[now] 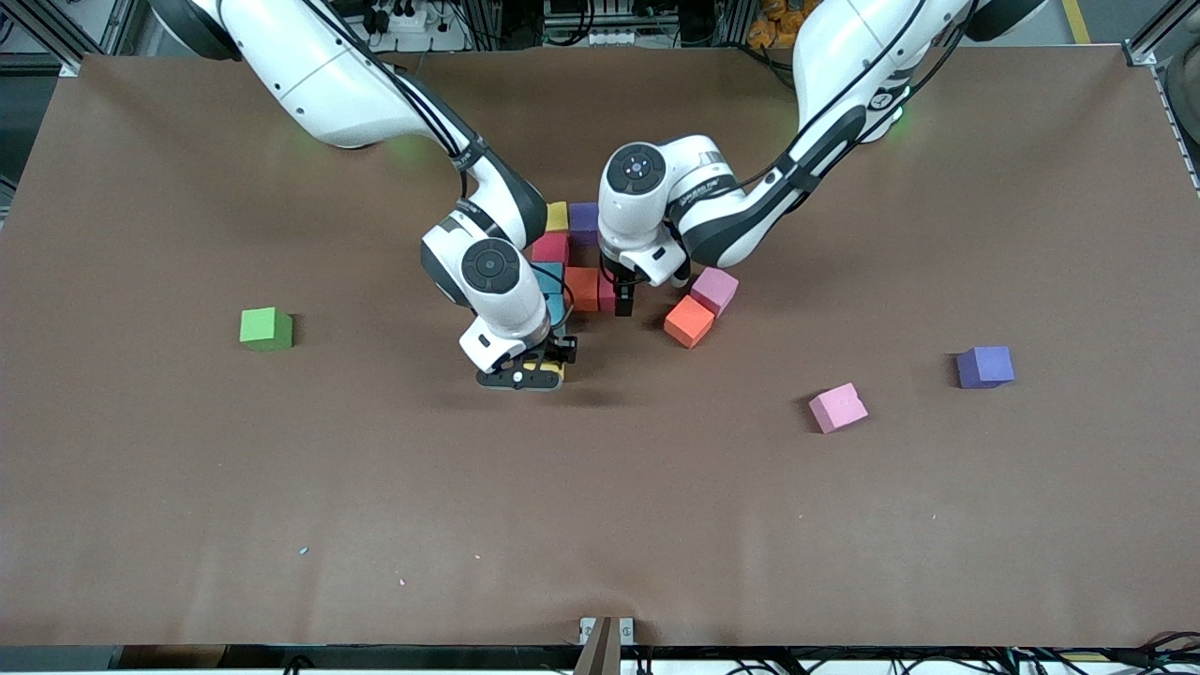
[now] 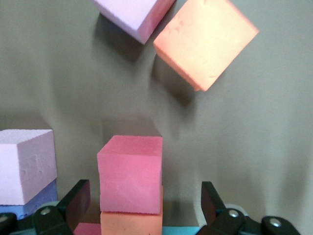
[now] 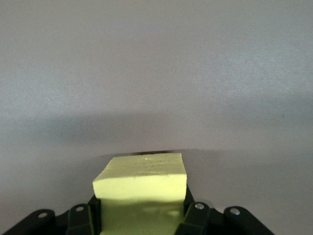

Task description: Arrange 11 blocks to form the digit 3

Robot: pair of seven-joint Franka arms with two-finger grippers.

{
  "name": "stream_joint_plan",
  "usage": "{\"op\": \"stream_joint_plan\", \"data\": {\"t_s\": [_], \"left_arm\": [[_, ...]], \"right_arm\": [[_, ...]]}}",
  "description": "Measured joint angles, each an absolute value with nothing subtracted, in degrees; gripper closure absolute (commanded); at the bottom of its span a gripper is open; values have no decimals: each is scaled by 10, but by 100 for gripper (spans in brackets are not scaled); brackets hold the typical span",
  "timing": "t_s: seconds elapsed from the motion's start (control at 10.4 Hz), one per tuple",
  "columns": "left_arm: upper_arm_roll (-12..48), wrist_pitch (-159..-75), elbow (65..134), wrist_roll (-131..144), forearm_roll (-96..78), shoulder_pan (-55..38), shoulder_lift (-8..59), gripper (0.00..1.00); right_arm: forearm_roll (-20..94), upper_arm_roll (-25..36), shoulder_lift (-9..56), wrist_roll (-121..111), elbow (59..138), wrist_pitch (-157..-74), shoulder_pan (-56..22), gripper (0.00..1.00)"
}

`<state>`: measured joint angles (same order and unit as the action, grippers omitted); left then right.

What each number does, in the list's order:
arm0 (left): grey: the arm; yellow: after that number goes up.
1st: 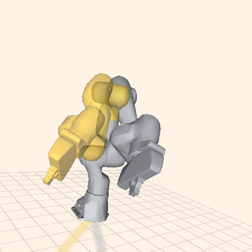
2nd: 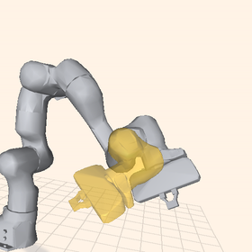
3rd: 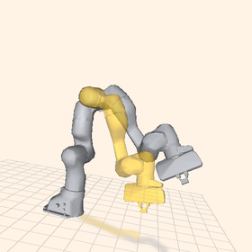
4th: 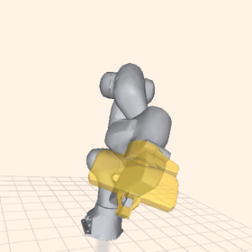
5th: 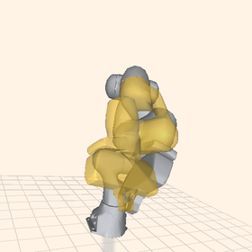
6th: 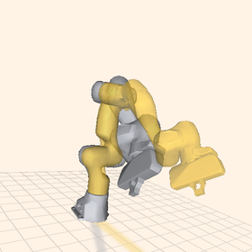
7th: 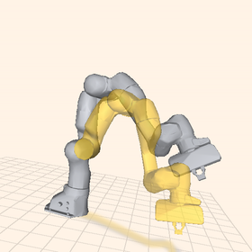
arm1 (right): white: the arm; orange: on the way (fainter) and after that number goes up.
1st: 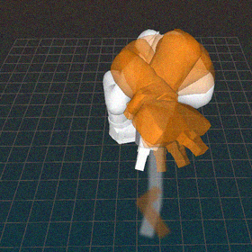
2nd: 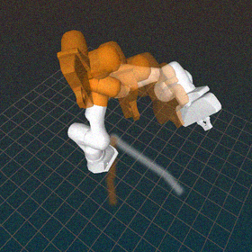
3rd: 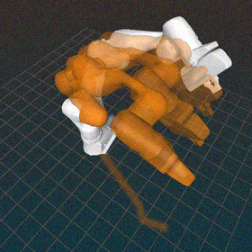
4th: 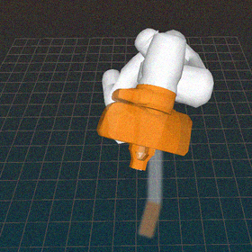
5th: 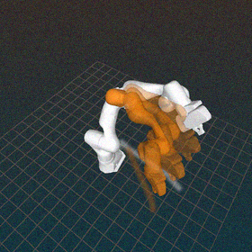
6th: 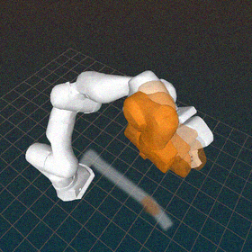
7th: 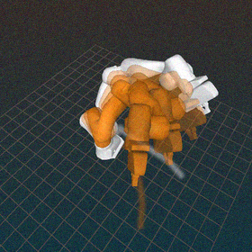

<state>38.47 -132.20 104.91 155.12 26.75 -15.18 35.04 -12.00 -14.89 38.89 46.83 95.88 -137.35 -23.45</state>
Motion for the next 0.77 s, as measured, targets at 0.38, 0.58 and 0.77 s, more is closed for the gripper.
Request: {"op": "stream_joint_plan", "data": {"t_s": [0.38, 0.58, 0.77], "left_arm": [[385, -1277, 1050, 1469, 272, -138, 307, 0], [393, -1253, 1050, 1374, 272, -96, 279, 0], [397, -1234, 1050, 1279, 272, -62, 259, 0]], "right_arm": [[-125, -150, 376, 469, 989, -1395, -235, 100], [-131, -151, 375, 479, 994, -1400, -235, 100], [-151, -152, 374, 498, 997, -1403, -235, 100]]}}
